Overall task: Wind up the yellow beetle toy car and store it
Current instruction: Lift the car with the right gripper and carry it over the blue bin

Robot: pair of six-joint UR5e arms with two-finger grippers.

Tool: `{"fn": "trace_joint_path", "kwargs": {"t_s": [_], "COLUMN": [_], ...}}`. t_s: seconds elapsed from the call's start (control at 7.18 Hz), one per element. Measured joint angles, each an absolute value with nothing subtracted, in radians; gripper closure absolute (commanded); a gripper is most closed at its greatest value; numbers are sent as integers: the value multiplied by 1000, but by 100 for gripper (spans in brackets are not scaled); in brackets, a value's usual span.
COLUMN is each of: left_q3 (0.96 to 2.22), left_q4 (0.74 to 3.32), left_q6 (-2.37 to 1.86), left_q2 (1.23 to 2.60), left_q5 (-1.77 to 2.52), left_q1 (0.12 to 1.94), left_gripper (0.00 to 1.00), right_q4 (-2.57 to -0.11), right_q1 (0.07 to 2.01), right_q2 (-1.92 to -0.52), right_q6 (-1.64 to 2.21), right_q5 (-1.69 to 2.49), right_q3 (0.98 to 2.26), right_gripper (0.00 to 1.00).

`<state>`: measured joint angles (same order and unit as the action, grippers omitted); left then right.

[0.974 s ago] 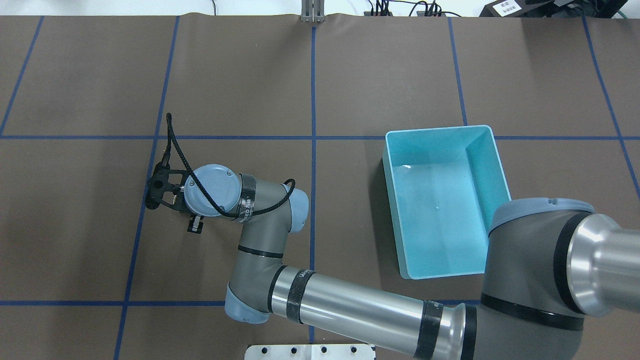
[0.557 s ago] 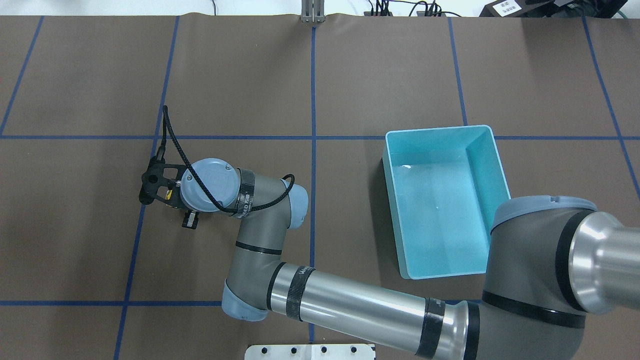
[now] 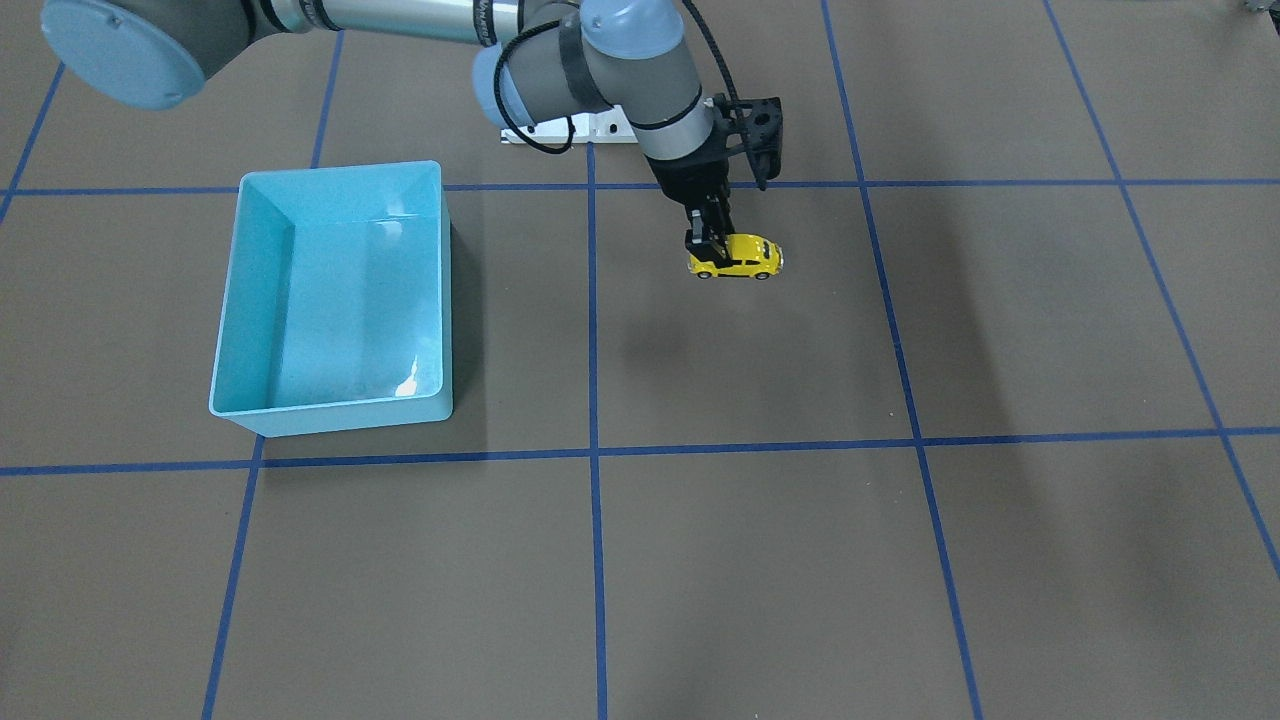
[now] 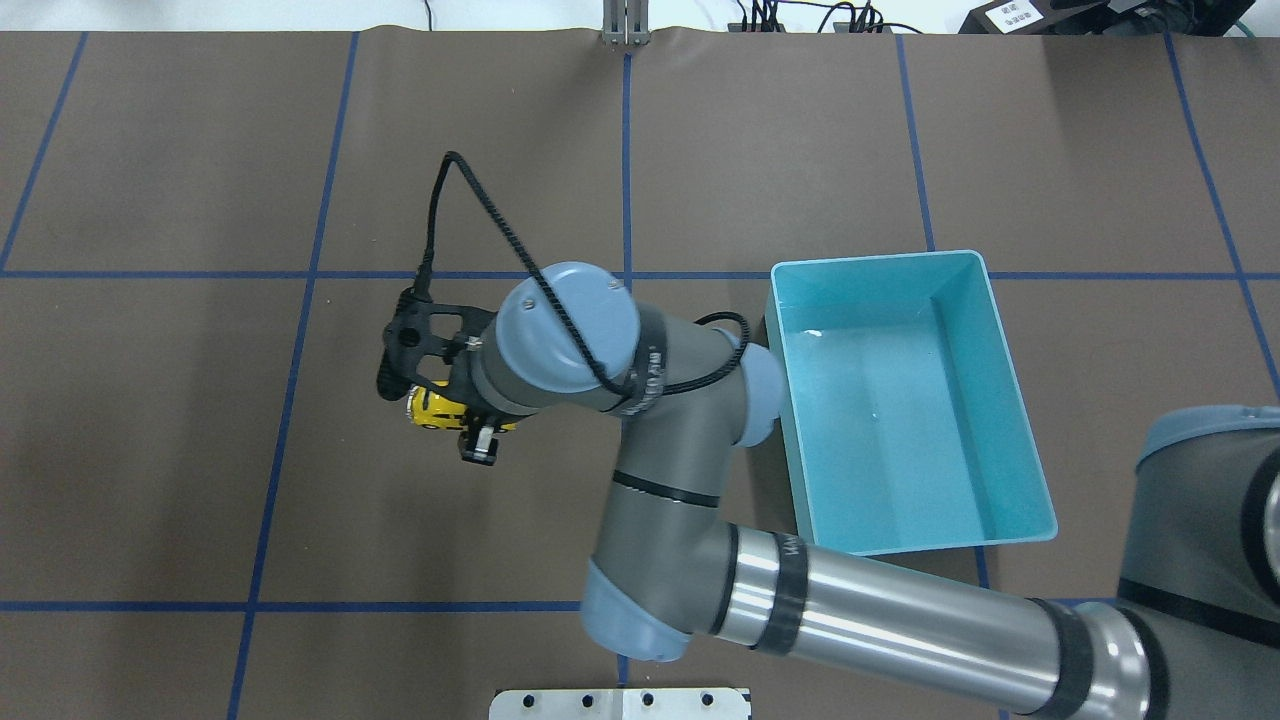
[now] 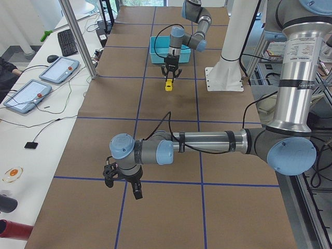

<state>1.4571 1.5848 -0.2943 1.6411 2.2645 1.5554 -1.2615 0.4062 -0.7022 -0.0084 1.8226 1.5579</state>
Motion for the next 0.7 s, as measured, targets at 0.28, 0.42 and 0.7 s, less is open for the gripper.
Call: {"fn": "trace_joint_path", "kwargs": {"t_s": [0.28, 0.42, 0.7], "left_q3": [1460, 1460, 1461], "left_q4": [1587, 1587, 1588], "left_q6": [-290, -288, -286], "left_q2": [1641, 1641, 1642], "left_q5": [2267, 2267, 2267], "left_q1": [1555, 1555, 1555], "left_gripper": [0, 0, 0], "right_q4": [-1364, -1379, -1367], "right_q1": [531, 594, 687], "right_q2": [-902, -1000, -1214], "right_q6": [-33, -77, -201], "right_q5": [1986, 2055, 2153], "right_q3": [1800, 1886, 2022], "right_gripper": [100, 100, 100]}}
